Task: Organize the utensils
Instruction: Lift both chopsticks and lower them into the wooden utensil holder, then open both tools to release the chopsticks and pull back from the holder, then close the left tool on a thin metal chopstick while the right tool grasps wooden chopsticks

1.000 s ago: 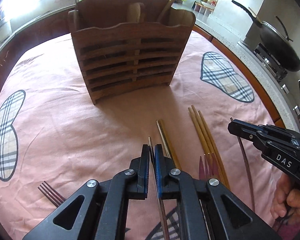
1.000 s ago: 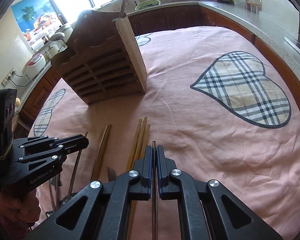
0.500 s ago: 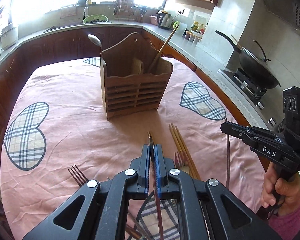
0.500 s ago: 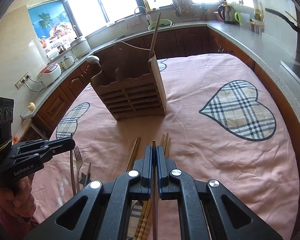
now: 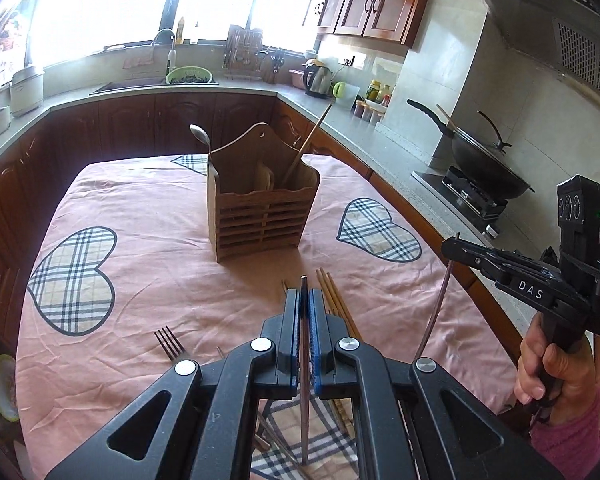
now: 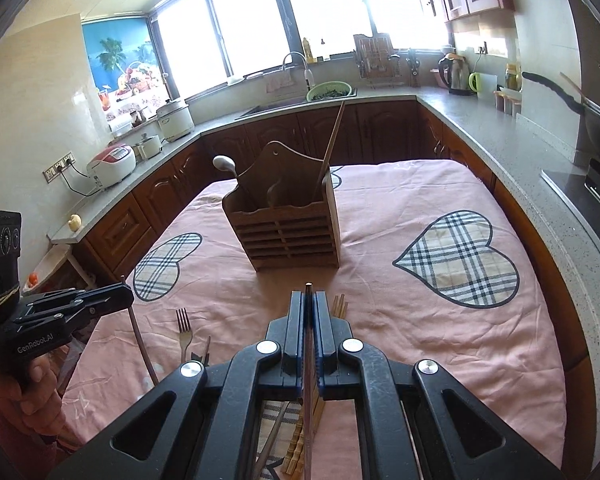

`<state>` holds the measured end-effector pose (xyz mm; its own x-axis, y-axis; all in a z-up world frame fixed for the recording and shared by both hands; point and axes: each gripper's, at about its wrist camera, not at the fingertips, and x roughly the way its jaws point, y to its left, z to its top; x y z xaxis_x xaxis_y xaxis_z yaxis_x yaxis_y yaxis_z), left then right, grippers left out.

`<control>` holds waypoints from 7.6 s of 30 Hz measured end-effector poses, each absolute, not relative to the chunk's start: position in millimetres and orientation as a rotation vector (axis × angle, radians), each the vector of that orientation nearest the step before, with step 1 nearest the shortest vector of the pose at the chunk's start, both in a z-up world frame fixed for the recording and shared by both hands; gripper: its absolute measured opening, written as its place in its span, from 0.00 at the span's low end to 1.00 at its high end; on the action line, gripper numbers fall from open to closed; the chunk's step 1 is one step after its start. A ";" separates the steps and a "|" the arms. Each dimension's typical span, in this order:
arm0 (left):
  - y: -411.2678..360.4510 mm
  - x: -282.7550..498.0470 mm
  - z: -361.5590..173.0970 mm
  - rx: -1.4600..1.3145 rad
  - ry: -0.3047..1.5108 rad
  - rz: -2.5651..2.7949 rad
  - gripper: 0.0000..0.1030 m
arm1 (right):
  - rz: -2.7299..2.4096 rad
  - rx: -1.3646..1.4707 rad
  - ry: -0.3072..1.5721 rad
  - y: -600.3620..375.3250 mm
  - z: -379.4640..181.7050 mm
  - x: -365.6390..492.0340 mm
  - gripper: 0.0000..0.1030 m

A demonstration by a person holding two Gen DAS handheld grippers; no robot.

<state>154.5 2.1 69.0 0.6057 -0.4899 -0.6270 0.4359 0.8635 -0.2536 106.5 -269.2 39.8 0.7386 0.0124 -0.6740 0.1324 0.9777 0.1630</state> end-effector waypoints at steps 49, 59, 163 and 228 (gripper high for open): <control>18.6 283.6 113.2 -0.255 0.353 -0.356 0.03 | -0.142 0.258 0.355 -311.8 135.6 243.6 0.04; -7.8 348.0 37.5 -0.330 0.432 -0.283 0.03 | -0.149 0.343 0.419 -334.4 75.9 287.2 0.04; -123.5 309.8 -91.9 0.150 1.038 -0.288 0.78 | -0.175 0.458 0.764 -342.2 -45.2 137.9 0.92; -86.1 324.2 -79.6 0.035 1.045 -0.434 0.04 | -0.062 0.276 1.064 -305.8 -110.7 226.9 0.04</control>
